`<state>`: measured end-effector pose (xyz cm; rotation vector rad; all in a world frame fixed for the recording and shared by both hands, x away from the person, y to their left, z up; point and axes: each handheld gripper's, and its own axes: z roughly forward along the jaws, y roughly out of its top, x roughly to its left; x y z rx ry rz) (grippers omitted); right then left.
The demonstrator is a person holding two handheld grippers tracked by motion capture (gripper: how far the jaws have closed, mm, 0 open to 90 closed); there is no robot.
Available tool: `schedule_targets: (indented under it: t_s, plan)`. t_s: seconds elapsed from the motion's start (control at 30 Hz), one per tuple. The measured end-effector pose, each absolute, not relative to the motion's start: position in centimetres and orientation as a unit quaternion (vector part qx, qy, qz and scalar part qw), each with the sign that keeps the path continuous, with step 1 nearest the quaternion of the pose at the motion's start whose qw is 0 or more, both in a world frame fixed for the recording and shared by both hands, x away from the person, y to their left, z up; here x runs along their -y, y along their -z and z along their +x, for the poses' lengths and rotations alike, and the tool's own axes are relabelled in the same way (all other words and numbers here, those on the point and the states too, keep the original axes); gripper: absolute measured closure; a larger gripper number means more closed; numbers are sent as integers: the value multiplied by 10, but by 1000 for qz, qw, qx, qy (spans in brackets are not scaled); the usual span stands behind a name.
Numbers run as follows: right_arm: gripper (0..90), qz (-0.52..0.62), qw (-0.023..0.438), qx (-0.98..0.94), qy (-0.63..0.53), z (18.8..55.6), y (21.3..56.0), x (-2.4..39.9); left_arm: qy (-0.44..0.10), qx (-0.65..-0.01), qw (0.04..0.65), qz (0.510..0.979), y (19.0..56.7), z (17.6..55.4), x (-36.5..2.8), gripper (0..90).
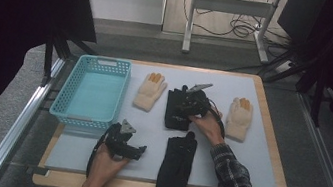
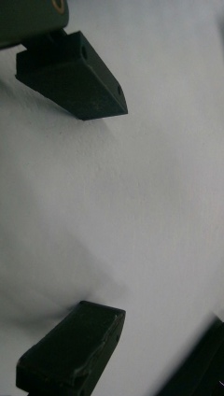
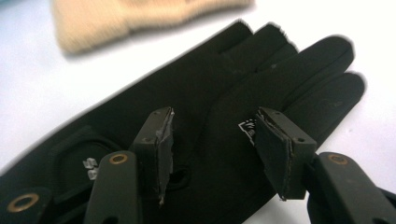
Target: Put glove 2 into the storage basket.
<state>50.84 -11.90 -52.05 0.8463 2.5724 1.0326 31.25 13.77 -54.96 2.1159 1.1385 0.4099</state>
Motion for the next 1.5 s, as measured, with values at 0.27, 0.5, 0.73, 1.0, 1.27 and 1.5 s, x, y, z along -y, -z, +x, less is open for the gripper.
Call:
schedule_targets:
  t_s: [0.27, 0.5, 0.73, 1.0, 1.27, 1.5]
  plan:
    - [677, 324, 88, -863, -378, 515, 528, 122, -158, -440, 345, 814, 550, 313, -137, 51]
    - [862, 354, 89, -851, -377, 508, 526, 121, -158, -440, 345, 814, 550, 313, -137, 50]
    - [881, 375, 91, -841, -379, 503, 518, 123, -157, -440, 344, 815, 550, 313, -138, 51]
    - [881, 384, 94, -824, -406, 491, 492, 135, -157, -439, 343, 815, 549, 313, -138, 51]
    - [881, 384, 102, -813, -427, 469, 460, 143, -158, -439, 344, 815, 550, 313, -138, 51]
    - [881, 378, 99, -808, -441, 444, 439, 151, -158, -440, 344, 814, 550, 313, -138, 51]
